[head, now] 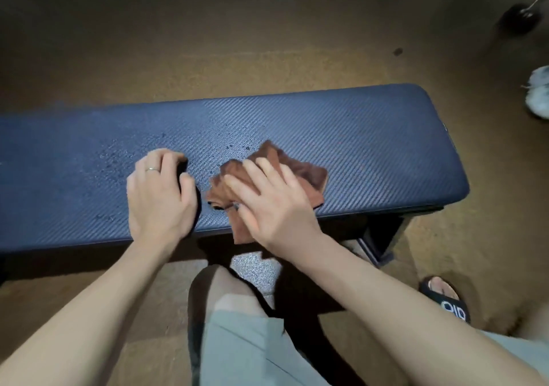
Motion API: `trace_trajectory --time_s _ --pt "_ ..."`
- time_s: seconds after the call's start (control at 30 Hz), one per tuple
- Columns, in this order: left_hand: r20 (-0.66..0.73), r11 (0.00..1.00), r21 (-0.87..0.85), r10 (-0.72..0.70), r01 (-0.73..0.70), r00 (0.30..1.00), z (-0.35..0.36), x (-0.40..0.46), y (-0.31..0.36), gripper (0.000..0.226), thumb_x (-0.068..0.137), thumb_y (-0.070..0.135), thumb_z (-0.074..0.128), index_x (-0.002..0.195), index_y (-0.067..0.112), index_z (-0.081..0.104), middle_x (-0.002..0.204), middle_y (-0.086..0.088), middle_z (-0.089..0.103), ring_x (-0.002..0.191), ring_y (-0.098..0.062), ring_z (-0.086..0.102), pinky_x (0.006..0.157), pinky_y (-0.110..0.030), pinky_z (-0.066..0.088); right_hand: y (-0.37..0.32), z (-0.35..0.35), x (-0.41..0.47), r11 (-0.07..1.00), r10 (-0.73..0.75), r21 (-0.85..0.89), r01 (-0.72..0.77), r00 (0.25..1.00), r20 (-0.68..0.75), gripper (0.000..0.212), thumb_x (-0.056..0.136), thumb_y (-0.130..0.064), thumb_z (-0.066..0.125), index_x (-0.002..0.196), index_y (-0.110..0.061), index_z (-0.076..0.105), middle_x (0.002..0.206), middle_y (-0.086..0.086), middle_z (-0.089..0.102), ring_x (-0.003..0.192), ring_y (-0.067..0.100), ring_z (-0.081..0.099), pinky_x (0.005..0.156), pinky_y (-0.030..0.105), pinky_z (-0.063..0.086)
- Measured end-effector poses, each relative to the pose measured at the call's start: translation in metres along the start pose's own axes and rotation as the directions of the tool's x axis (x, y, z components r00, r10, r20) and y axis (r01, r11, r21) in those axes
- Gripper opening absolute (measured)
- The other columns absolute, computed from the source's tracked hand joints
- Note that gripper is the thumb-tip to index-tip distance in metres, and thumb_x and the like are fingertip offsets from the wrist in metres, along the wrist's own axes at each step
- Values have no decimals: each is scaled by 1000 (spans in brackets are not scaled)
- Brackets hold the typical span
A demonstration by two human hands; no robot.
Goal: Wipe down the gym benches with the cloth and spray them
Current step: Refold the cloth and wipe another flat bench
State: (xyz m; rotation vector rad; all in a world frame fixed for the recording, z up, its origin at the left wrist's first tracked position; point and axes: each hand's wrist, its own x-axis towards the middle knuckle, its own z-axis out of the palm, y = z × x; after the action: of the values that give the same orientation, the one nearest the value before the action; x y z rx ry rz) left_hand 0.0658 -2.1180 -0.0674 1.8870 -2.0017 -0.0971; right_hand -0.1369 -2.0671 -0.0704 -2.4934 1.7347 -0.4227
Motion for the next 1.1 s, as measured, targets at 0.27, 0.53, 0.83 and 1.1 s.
trace_trajectory --time_s 0.27,0.53,0.83,1.1 --pt "-13 1000 -28 5 -5 1000 -1 -3 0 33 95 24 42 120 12 59 127 -10 56 117 -32 49 100 -50 38 102 -47 -67 938 286 -213 -272 957 39 50 103 -47 41 151 -33 47 159 6 41 148 29 32 118 50 27" --pt "-36 999 -46 7 -9 999 0 -4 -1 30 96 19 42 118 12 60 125 -9 57 115 -31 50 99 -49 38 -5 -4 -14 986 -94 -135 99 995 44 49 103 -46 39 149 -32 51 156 8 45 145 32 37 116 53 27" --pt "-16 1000 -27 -3 3 1000 -2 -4 0 36 95 22 37 121 13 60 129 -9 55 119 -33 48 102 -51 37 113 -29 -60 844 -462 -222 488 872 160 53 101 -19 57 151 -35 48 160 16 41 144 37 42 112 55 35" --pt "-30 999 -24 -49 48 998 0 -5 5 34 95 22 38 118 14 62 126 -7 57 117 -29 50 100 -48 39 109 -30 -37 812 -539 -125 570 815 214 49 103 -23 50 151 -33 48 159 19 41 146 40 38 116 58 31"
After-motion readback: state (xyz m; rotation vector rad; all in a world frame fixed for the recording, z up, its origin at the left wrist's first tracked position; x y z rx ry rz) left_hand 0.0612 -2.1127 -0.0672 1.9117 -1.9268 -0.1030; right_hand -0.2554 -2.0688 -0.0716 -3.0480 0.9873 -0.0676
